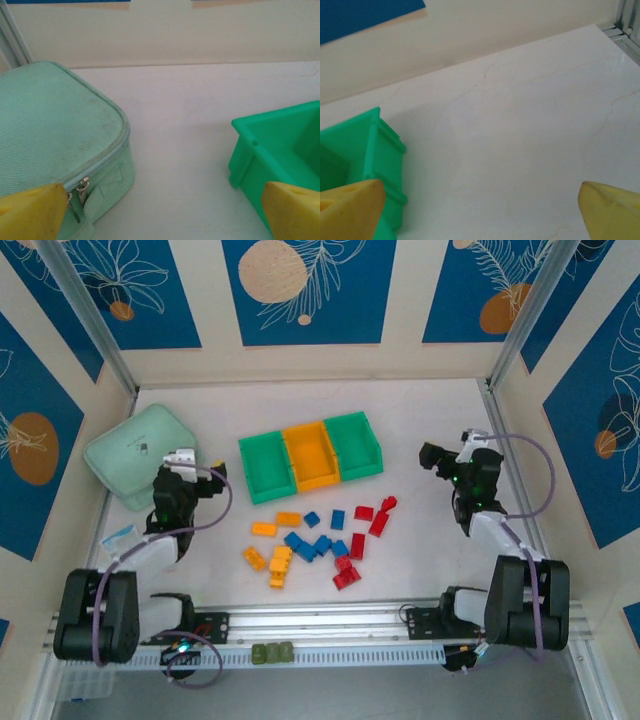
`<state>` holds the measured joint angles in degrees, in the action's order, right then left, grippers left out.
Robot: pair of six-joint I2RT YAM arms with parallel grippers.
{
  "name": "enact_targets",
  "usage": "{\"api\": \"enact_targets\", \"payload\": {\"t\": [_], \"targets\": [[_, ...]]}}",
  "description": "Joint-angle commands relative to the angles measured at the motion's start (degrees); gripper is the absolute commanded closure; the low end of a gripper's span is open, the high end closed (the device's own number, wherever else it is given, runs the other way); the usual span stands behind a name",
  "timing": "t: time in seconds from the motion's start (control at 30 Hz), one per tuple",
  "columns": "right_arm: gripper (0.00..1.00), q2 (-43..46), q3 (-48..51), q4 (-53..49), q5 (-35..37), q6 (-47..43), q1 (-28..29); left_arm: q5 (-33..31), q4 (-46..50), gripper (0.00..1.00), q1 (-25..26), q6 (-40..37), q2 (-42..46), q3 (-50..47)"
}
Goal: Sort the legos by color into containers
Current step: Pick up the lego from the middle-left of the table.
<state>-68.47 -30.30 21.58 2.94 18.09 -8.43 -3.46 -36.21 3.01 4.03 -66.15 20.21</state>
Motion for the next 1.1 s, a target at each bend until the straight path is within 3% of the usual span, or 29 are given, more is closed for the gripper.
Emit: {"api": "enact_targets", "payload": {"t": [0.0,0.17,0.3,0.67,1.07], "targets": [[0.01,2.2,-5.3,-15.8,-3.0,11.4,-2.4,0.1,9.9,0.01,-0.5,8.1,3.8,3.3],[0.01,2.1,-4.8,-15.6,-12.3,17.6,-6.5,-4.3,18.2,0.01,-0.8,21.8,5.6,5.2],[0.01,2.7,-7.0,-20.3,-12.8,17.4,-5.1,0.9,26.2,0.01,-1.1,22.6,6.1,8.2],[0.01,5.1,-11.8,-34.2,-4.4,11.3,14.8,13.7,43.2,0.01,0.3,26.9,13.1,11.1],[0.01,5.6,-12.0,-43.4,-3.7,11.8,30.0,15.2,63.7,0.01,11.5,28.5,23.9,12.9]]}}
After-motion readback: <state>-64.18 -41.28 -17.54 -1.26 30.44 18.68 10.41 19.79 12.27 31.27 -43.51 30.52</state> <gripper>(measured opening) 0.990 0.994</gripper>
